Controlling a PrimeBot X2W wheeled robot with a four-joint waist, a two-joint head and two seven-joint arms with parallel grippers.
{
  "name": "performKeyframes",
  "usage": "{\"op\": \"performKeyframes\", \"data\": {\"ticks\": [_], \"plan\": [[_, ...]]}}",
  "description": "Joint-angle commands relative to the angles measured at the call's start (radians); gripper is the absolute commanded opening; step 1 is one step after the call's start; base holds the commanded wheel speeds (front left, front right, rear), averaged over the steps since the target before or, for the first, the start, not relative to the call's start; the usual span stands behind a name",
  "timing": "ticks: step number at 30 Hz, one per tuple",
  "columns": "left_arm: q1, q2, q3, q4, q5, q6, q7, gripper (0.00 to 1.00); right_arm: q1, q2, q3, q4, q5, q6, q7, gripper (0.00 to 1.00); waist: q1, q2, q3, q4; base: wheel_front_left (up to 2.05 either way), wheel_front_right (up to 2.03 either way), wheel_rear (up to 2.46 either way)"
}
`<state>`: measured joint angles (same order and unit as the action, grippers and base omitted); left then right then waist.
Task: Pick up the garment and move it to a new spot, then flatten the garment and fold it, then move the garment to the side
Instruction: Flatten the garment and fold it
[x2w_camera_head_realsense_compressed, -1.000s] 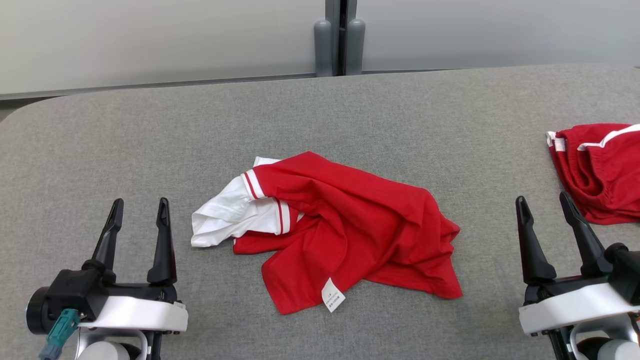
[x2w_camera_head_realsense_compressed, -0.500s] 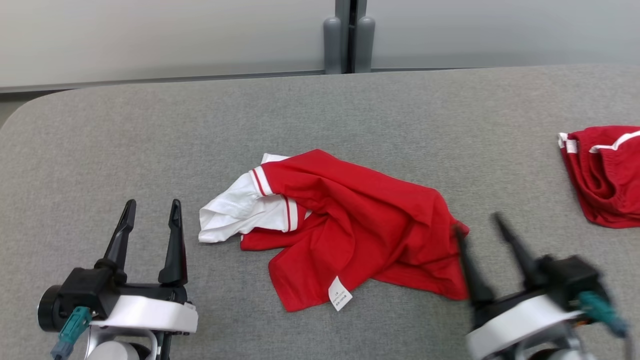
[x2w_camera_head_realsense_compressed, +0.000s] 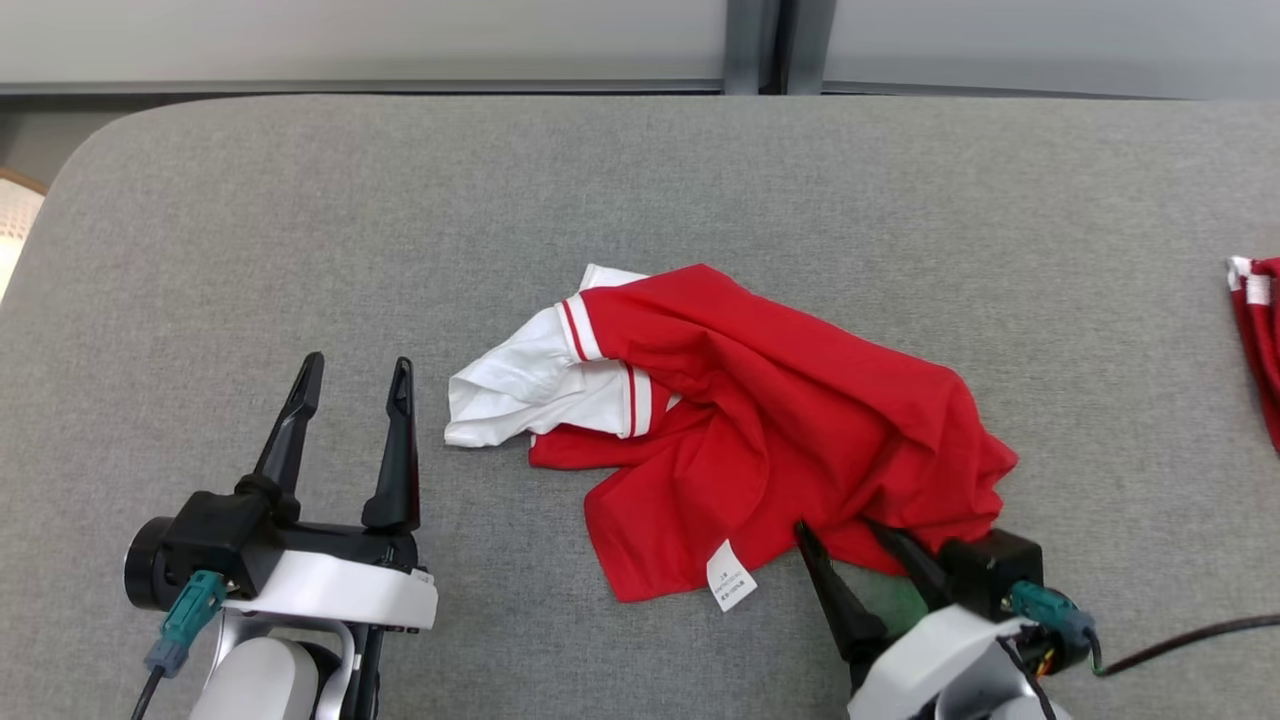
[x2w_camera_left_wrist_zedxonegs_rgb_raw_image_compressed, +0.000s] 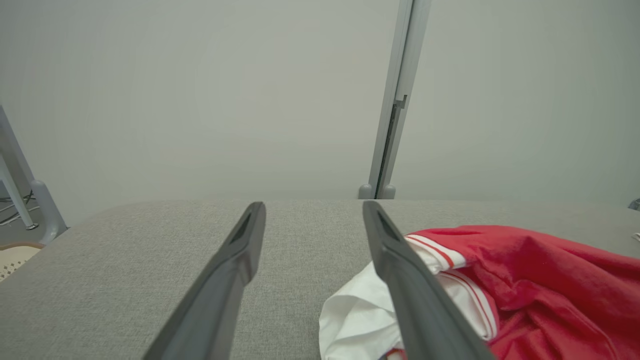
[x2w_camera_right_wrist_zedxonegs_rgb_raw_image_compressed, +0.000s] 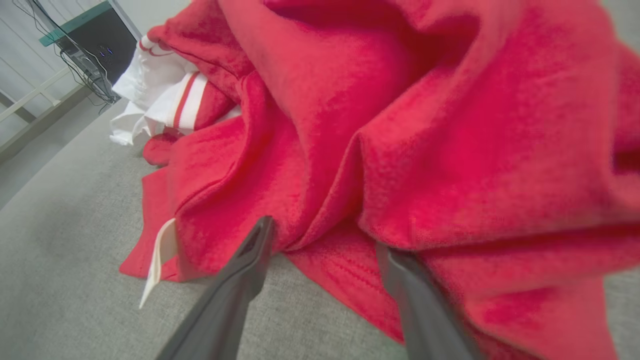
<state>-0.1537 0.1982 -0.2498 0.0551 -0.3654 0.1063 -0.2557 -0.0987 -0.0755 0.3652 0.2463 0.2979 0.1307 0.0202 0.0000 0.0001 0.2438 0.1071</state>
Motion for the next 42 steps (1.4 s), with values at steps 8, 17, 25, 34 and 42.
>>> {"op": "performKeyframes", "data": {"ticks": [8,17,25,34,42], "plan": [[-0.024,-0.006,0.009,0.01,0.013,-0.004,-0.008,1.0,-0.065,-0.003,-0.046,0.011,0.005,0.0,-0.061,0.0,0.0,-0.0001,0.027,0.003,0.0,0.0,0.0],[-0.031,-0.009,0.028,-0.005,0.02,-0.006,-0.01,1.0,-0.027,-0.104,-0.179,-0.211,-0.032,0.0,0.049,0.0,0.0,-0.0001,0.051,-0.042,0.0,0.0,0.0],[-0.048,-0.024,0.035,-0.007,0.028,-0.016,-0.01,1.0,-0.061,-0.2,-0.337,-0.343,-0.052,0.0,0.164,0.0,0.0,-0.0001,0.075,-0.048,0.0,0.0,0.0],[-0.063,-0.052,0.046,0.012,0.048,-0.044,-0.01,1.0,-0.168,-0.19,-0.31,-0.224,-0.023,0.0,0.181,0.8,0.0,-0.0001,0.092,-0.032,0.0,0.0,0.0],[-0.032,-0.06,0.068,0.028,0.058,-0.051,-0.01,1.0,-0.102,-0.096,-0.288,-0.151,-0.023,0.0,0.043,1.0,0.0,-0.0001,0.066,-0.053,0.0,0.0,0.0]]}}
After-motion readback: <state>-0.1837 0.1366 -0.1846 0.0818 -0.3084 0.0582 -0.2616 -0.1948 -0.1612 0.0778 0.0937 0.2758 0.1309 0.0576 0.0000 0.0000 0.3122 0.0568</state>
